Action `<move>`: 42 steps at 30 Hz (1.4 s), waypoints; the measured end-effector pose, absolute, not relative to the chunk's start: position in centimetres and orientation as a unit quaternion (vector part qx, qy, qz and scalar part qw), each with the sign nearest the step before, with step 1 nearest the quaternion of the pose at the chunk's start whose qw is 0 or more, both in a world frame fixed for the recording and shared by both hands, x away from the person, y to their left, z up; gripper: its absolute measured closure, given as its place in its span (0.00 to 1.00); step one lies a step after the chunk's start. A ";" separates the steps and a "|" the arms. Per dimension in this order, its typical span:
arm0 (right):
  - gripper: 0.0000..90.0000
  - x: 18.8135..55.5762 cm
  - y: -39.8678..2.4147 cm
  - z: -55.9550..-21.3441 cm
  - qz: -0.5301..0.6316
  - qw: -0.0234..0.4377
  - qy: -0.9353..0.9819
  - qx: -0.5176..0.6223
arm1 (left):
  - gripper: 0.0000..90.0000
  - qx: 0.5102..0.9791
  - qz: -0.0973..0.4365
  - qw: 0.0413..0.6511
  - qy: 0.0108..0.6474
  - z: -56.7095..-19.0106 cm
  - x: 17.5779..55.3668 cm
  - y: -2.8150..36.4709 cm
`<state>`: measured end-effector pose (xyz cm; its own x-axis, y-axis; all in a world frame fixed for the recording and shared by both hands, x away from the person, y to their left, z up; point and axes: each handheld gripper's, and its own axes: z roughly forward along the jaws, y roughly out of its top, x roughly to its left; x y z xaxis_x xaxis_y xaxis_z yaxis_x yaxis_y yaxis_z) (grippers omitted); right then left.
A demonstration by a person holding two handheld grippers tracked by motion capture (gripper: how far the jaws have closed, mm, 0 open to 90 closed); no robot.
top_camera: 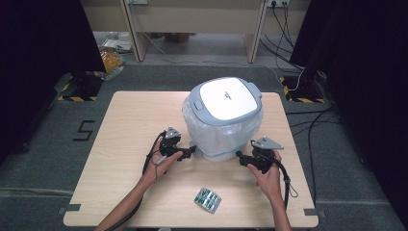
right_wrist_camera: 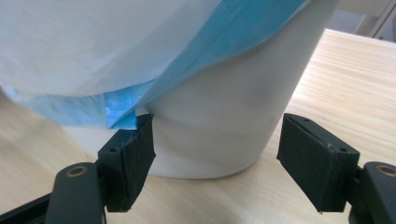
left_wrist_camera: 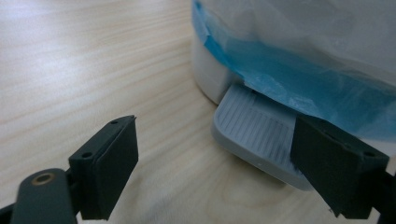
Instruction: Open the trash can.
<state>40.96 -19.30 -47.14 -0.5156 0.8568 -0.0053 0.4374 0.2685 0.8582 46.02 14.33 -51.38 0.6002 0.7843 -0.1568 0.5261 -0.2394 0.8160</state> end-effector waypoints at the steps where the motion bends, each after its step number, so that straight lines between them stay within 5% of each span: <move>1: 0.30 41.0 -19.3 -47.1 0.428 0.245 0.758 0.427 | 0.16 0.774 0.144 0.448 0.423 -51.4 46.0 14.3; 12: 0.29 43.9 -19.1 -47.3 0.436 0.238 0.753 0.432 | 0.20 0.778 0.176 0.448 0.403 -51.0 44.1 13.9; 19: 0.28 45.5 -18.8 -47.1 0.429 0.237 0.756 0.433 | 0.21 0.765 0.122 0.473 0.420 -51.5 44.0 14.3; 31: 0.29 47.9 -18.6 -47.7 0.452 0.224 0.741 0.443 | 0.19 0.795 0.126 0.452 0.384 -51.9 42.6 12.2; 42: 0.39 48.4 -17.9 -47.4 0.483 0.203 0.751 0.402 | 0.21 0.807 0.133 0.443 0.367 -51.8 41.4 11.5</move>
<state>48.44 -17.86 -47.35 -0.5948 0.7996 0.0827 0.4061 0.2101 0.8893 41.45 11.50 -51.81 0.6948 0.7108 -0.1098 0.4747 -0.3386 0.8124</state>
